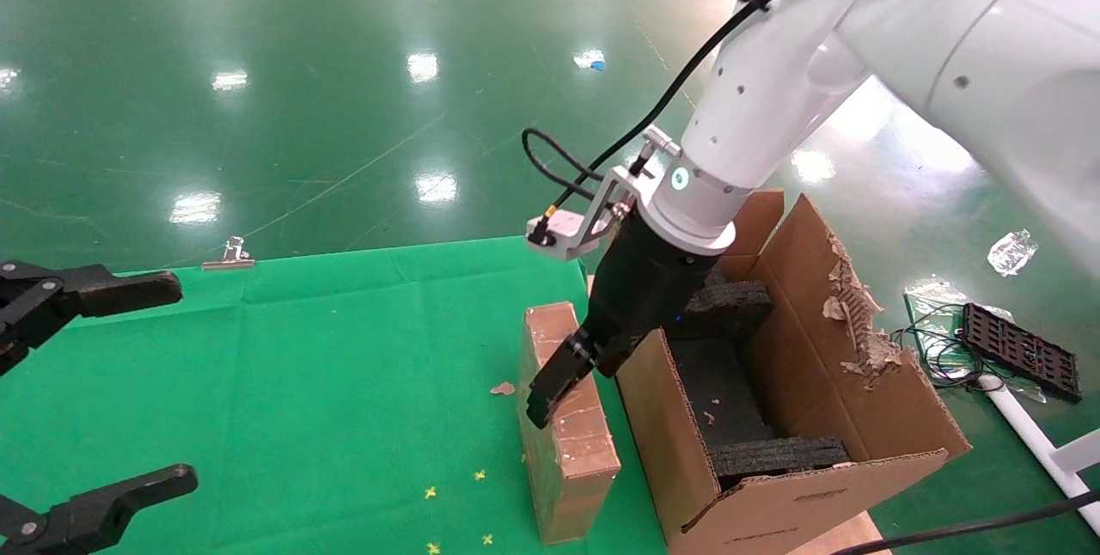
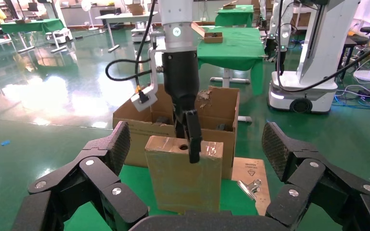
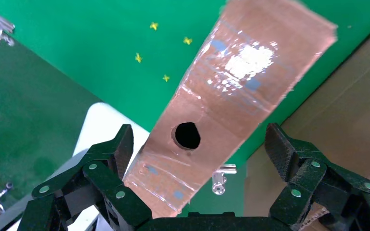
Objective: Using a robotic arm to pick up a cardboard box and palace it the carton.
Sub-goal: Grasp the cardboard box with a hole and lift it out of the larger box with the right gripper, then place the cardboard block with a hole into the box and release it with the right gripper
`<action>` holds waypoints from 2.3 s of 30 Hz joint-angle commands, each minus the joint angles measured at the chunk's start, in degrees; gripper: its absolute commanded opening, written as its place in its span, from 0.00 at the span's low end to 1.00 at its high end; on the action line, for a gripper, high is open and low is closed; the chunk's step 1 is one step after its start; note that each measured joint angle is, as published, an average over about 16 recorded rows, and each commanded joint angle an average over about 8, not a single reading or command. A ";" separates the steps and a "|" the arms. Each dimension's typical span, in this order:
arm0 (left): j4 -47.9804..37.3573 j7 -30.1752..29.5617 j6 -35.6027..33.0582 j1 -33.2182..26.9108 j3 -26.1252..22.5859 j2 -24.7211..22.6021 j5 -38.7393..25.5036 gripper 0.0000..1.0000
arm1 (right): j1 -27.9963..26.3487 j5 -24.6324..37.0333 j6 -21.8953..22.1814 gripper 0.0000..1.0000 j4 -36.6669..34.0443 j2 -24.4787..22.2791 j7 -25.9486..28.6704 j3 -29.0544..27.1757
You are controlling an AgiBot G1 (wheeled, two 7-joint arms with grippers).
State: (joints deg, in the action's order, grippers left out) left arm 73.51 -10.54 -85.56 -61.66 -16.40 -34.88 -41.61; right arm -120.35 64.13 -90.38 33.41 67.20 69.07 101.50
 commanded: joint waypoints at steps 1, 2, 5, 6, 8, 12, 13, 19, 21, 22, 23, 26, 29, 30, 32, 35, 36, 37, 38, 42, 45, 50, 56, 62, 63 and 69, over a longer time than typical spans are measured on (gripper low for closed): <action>0.00 0.00 0.00 0.00 -0.01 0.00 0.01 0.91 | 0.36 -0.37 0.04 0.64 -0.55 0.52 -0.26 0.53; 0.00 0.01 0.01 0.00 -0.01 0.00 0.01 0.81 | 0.38 -0.47 0.04 0.51 -0.67 0.69 -0.38 0.80; 0.00 0.01 0.01 0.00 -0.02 0.01 0.02 0.45 | 0.31 -0.69 0.05 0.14 -0.86 1.11 -0.66 1.61; 0.00 0.01 0.01 -0.01 -0.03 0.01 0.02 0.32 | 0.25 -0.78 0.05 0.06 -0.86 1.21 -0.70 1.87; 0.00 0.02 0.02 -0.01 -0.03 0.01 0.02 0.10 | 0.14 -0.96 0.06 0.00 -0.82 1.36 -0.72 2.40; 0.00 0.03 0.02 -0.01 -0.05 0.02 0.03 0.00 | -0.01 -1.51 0.07 0.00 -0.50 1.40 -0.59 3.36; 0.00 0.03 0.02 -0.01 -0.05 0.02 0.04 0.00 | -0.04 -1.66 0.08 0.00 -0.39 1.38 -0.54 3.61; 0.00 0.04 0.03 -0.02 -0.08 0.03 0.05 0.00 | -0.05 -2.58 0.20 0.00 0.30 1.08 -0.28 5.00; 0.00 0.04 0.04 -0.02 -0.09 0.04 0.06 0.00 | -0.02 -2.85 0.24 0.00 0.47 0.94 -0.22 5.44; 0.00 0.04 0.04 -0.02 -0.09 0.04 0.06 0.00 | -0.01 -2.97 0.26 0.00 0.54 0.86 -0.19 5.66; 0.00 0.05 0.04 -0.02 -0.09 0.04 0.06 0.00 | 0.00 -3.09 0.28 0.00 0.60 0.78 -0.18 5.87; 0.00 0.05 0.05 -0.02 -0.10 0.04 0.07 0.00 | 0.01 -3.42 0.38 0.00 0.71 0.53 -0.20 6.46; 0.00 0.06 0.05 -0.03 -0.12 0.05 0.08 0.00 | -0.02 -3.75 0.56 0.00 0.76 0.26 -0.36 6.92; 0.00 0.06 0.05 -0.03 -0.12 0.05 0.08 0.00 | -0.05 -3.84 0.65 0.00 0.79 0.16 -0.48 7.03; 0.00 0.06 0.06 -0.03 -0.13 0.05 0.09 0.00 | -0.25 -4.02 0.90 0.00 0.86 -0.09 -0.93 7.14; 0.00 0.07 0.06 -0.03 -0.14 0.06 0.10 0.00 | -1.19 -4.23 1.61 0.00 1.09 -0.79 -2.26 6.89; 0.00 0.07 0.06 -0.03 -0.14 0.06 0.10 0.00 | -1.75 -4.26 1.85 0.00 1.18 -1.08 -2.83 6.73; 0.00 0.07 0.06 -0.03 -0.15 0.06 0.10 0.00 | -2.47 -4.27 2.13 0.00 1.26 -1.43 -3.51 6.50; 0.00 0.08 0.07 -0.03 -0.15 0.06 0.10 0.00 | -3.35 -4.27 2.46 0.00 1.33 -1.82 -4.29 6.21; 0.00 0.08 0.07 -0.04 -0.17 0.07 0.11 0.00 | -8.55 -4.16 3.93 0.00 1.25 -4.13 -7.96 4.56; 0.00 0.09 0.08 -0.04 -0.18 0.07 0.12 0.00 | -13.62 -3.60 5.11 0.00 0.59 -6.47 -10.57 3.33; 0.00 0.10 0.09 -0.04 -0.20 0.08 0.13 0.00 | -21.27 -1.30 6.17 0.00 -1.24 -11.16 -12.16 2.79; 0.00 0.11 0.10 -0.05 -0.22 0.09 0.15 0.00 | -25.96 2.80 5.81 0.00 -2.18 -17.15 -9.64 4.69; 0.00 0.12 0.10 -0.05 -0.24 0.10 0.16 0.37 | -26.14 6.43 5.88 0.00 0.29 -22.53 -4.30 7.41; 0.00 0.12 0.11 -0.05 -0.24 0.10 0.17 0.50 | -25.79 6.88 6.14 0.00 1.06 -23.40 -3.29 7.82; 0.00 0.13 0.12 -0.06 -0.26 0.11 0.18 1.00 | -22.86 9.26 9.09 0.00 6.14 -27.85 2.32 9.99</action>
State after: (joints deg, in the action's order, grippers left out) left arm 73.50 -10.41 -85.44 -61.72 -16.66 -34.77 -41.43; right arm -143.25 73.40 -81.13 39.25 39.70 70.97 111.40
